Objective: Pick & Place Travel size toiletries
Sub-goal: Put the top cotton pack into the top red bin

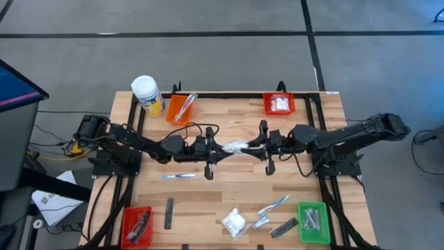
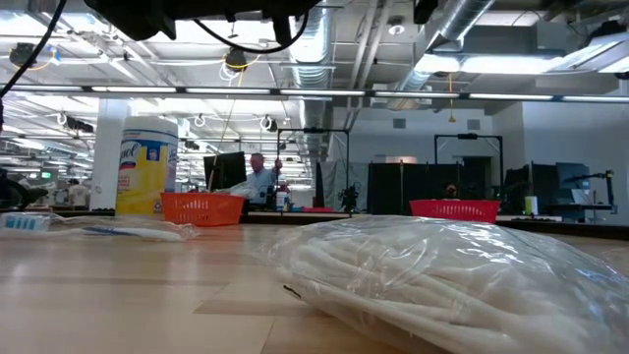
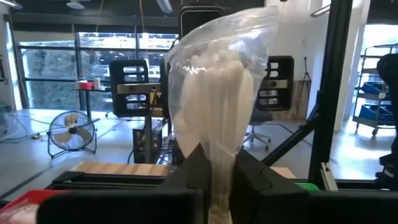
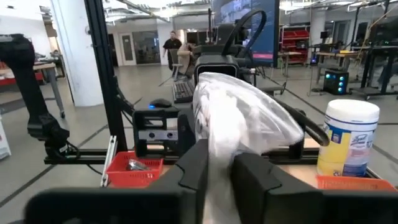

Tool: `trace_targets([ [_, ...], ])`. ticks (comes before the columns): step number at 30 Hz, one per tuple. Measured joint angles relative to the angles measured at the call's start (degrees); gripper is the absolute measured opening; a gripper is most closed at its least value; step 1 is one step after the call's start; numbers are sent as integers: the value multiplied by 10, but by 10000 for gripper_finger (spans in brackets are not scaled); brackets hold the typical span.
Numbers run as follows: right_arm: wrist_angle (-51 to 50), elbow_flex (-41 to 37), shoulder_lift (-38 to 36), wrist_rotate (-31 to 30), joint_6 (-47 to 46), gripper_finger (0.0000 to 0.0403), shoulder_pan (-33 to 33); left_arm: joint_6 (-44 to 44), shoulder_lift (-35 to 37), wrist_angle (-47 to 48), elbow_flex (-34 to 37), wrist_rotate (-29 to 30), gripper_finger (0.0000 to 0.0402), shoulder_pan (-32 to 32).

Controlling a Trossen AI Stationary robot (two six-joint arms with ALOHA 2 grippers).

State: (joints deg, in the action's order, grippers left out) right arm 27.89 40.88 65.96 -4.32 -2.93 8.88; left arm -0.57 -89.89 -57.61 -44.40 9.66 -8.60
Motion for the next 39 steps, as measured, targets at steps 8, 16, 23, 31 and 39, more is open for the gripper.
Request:
trace_targets([
  [8, -94, 0, -77, 0, 7, 171, 0, 54, 4, 24, 0, -49, 10, 15],
  [16, -205, 0, -138, 0, 10, 270, 0, 122, 0, 230, -58, -118, 10, 53],
  [23, -277, 0, -148, 0, 13, 278, 0, 147, 0, 261, -69, -217, 9, 54],
  [31, -255, 0, -121, 0, 12, 279, 1, 158, -19, 263, -69, -222, 9, 63],
  [39, -266, 0, -91, 0, 3, 279, 0, 176, -82, 265, -98, -247, 9, 88],
])
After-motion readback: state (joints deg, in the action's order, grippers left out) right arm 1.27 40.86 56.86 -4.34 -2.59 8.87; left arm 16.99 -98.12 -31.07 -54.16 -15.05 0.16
